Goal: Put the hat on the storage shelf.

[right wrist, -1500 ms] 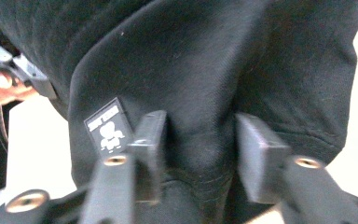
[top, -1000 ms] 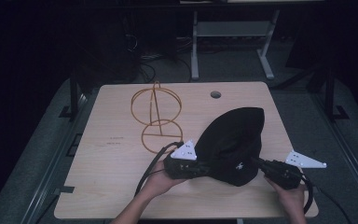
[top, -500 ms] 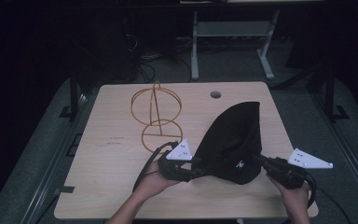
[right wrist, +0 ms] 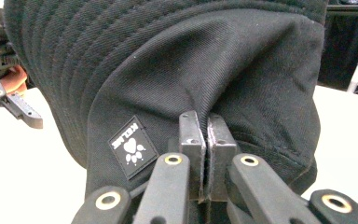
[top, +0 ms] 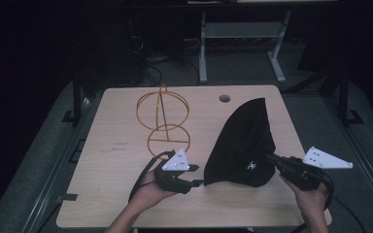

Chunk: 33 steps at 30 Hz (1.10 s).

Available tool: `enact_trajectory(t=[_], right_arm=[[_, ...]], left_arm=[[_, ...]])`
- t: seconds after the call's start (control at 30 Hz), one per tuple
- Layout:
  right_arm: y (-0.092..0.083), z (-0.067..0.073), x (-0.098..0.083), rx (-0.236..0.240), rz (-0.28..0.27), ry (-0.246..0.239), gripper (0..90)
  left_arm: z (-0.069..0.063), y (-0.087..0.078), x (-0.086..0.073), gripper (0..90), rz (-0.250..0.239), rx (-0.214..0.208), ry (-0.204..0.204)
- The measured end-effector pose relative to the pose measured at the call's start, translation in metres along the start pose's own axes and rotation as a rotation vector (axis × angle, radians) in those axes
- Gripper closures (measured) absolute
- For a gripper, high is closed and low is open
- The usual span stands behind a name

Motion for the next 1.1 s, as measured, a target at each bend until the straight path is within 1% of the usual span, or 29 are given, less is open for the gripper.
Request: enact_trajectory(t=[0.13, 0.2, 0.27, 0.37, 0.43, 0.5, 0.53, 0.57, 0.6, 0.77, 0.87, 0.93, 1.0, 1.07, 1.1], right_arm=[[0.000, 0.000, 0.011, 0.005, -0.001, -0.015, 87.6], [0.000, -0.001, 0.016, -0.006, 0.003, -0.023, 87.7], [-0.001, -0.002, 0.022, -0.003, -0.003, -0.023, 87.8], [-0.001, -0.003, 0.031, -0.005, 0.002, -0.031, 87.7], [-0.002, -0.003, 0.038, -0.010, 0.005, -0.043, 87.8], [-0.002, -0.003, 0.045, -0.014, 0.009, -0.055, 87.7], [-0.002, -0.003, 0.049, -0.015, 0.011, -0.057, 87.8], [-0.002, -0.003, 0.049, -0.015, 0.011, -0.057, 87.8], [-0.001, -0.003, 0.056, -0.013, 0.009, -0.070, 87.7], [0.001, -0.002, 0.067, -0.013, 0.012, -0.085, 87.8], [0.002, -0.002, 0.075, -0.010, 0.010, -0.090, 87.7], [0.004, -0.001, 0.082, -0.007, 0.015, -0.095, 87.7], [0.005, 0.000, 0.089, -0.003, 0.022, -0.105, 87.8], [0.006, 0.001, 0.097, 0.004, 0.023, -0.117, 87.7], [0.008, 0.002, 0.102, 0.007, 0.023, -0.122, 87.7]], left_arm=[[0.003, -0.007, -0.006, 50.9, -0.004, 0.008, -0.009], [0.005, -0.011, -0.009, 51.1, -0.005, 0.013, -0.015], [0.007, -0.015, -0.013, 51.2, -0.007, 0.018, -0.021], [0.009, -0.020, -0.019, 51.3, -0.005, 0.026, -0.022], [0.010, -0.023, -0.023, 51.3, -0.004, 0.028, -0.031], [0.012, -0.026, -0.028, 51.3, 0.000, 0.037, -0.030], [0.012, -0.027, -0.030, 51.3, -0.001, 0.037, -0.039], [0.012, -0.027, -0.030, 51.3, -0.001, 0.037, -0.039], [0.014, -0.031, -0.035, 51.3, -0.007, 0.042, -0.050], [0.018, -0.037, -0.046, 51.2, 0.002, 0.055, -0.054], [0.019, -0.040, -0.051, 50.8, -0.010, 0.057, -0.073], [0.020, -0.041, -0.053, 50.4, -0.008, 0.062, -0.073], [0.021, -0.044, -0.059, 50.1, -0.016, 0.067, -0.088], [0.022, -0.044, -0.060, 49.8, -0.019, 0.067, -0.092], [0.023, -0.045, -0.064, 49.4, -0.016, 0.074, -0.094]])
Point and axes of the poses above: each handheld gripper's, and its own axes: y roughly forward along the jaws, x roughly out of its top, z roughly to its left, the point moved 8 cm from there along y, roughly forward along the jaws, and after that the axes turned 7 degrees about -y, right-handed, at the moved point
